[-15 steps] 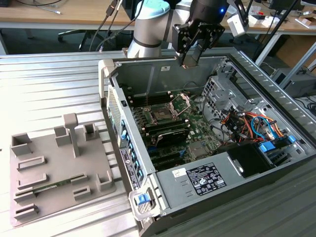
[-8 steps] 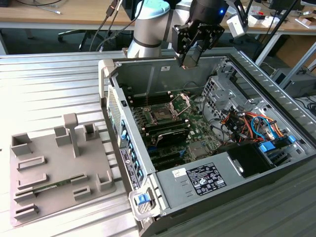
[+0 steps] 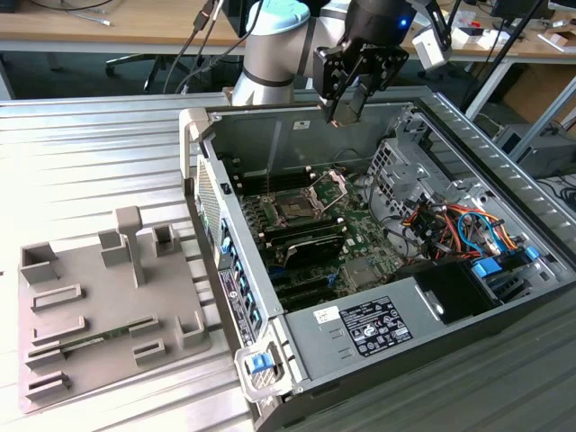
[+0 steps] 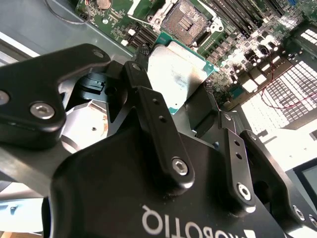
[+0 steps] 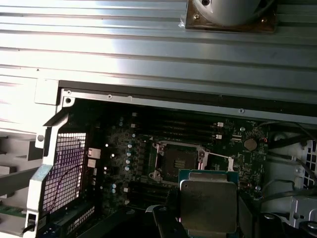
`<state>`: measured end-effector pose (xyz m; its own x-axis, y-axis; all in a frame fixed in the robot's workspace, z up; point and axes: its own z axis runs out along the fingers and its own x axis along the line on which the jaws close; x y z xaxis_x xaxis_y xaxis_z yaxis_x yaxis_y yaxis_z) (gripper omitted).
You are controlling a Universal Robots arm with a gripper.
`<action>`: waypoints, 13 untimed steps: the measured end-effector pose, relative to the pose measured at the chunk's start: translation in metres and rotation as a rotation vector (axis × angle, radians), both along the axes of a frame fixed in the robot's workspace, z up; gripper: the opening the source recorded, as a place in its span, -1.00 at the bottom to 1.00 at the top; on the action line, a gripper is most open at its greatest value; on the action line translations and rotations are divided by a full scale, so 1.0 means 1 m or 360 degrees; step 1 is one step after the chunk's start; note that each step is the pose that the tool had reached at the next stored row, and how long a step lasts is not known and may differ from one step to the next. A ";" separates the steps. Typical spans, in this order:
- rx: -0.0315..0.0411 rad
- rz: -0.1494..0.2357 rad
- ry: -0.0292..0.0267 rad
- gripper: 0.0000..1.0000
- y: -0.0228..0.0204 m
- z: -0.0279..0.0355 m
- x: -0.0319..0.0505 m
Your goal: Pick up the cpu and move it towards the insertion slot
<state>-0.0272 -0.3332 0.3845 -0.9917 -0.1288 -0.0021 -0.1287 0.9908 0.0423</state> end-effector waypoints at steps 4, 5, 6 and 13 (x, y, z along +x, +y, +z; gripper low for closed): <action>0.0000 0.0000 0.00000 0.10 0.0000 -0.0010 0.0000; 0.0000 0.0000 0.00000 0.10 0.0000 -0.0012 0.0000; 0.0000 0.0000 -0.00001 0.10 0.0000 -0.0015 0.0000; 0.0000 0.0000 0.00000 0.10 0.0000 -0.0033 0.0000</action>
